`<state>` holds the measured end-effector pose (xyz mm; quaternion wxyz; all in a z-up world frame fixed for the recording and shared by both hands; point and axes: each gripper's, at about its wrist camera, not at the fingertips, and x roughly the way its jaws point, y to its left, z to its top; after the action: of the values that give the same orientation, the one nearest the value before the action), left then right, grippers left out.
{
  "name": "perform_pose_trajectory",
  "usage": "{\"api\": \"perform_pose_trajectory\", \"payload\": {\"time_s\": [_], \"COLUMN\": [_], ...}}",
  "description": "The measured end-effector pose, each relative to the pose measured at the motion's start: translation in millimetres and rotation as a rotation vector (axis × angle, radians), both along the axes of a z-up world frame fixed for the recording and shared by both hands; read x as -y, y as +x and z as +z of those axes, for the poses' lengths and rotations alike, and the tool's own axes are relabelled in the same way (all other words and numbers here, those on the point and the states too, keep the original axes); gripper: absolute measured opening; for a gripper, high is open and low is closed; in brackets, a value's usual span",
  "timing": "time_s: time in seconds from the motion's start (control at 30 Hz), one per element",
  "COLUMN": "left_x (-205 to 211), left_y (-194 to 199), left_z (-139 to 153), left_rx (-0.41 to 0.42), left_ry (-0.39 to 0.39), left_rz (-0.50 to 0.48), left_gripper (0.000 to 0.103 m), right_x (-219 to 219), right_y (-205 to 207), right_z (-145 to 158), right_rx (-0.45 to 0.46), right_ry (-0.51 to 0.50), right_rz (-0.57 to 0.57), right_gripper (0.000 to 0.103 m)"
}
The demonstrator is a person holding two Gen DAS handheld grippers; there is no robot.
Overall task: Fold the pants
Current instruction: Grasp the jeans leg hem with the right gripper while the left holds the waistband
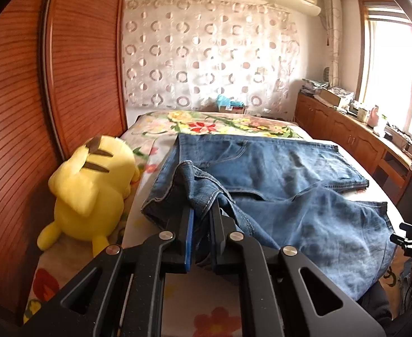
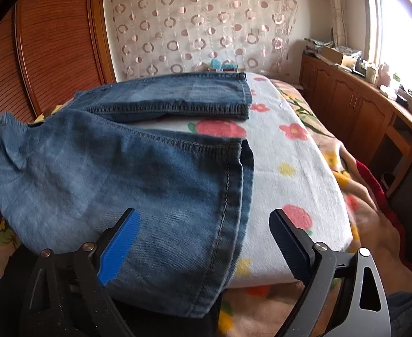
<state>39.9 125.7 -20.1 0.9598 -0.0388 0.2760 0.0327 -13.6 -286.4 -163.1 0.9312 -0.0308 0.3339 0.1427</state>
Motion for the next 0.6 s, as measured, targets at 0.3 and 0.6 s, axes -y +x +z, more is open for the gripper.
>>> {"api": "perform_pose_trajectory", "payload": {"time_s": [0.3,0.6], "left_x": [10.5,18.0], "left_y": [17.1,35.2], "left_z": [14.5,42.4], "left_rx": [0.042,0.112], "left_ry": [0.0,0.017], "left_rz": [-0.02,-0.04], "left_gripper": [0.01,0.009], "right_x": [0.5,-2.1], "right_y": [9.9,19.6], "right_z": [4.2,12.1], "right_rx": [-0.047,-0.066], "right_ry": [-0.044,-0.042], "right_rz": [0.008,0.063], "right_gripper": [0.062,0.007]}}
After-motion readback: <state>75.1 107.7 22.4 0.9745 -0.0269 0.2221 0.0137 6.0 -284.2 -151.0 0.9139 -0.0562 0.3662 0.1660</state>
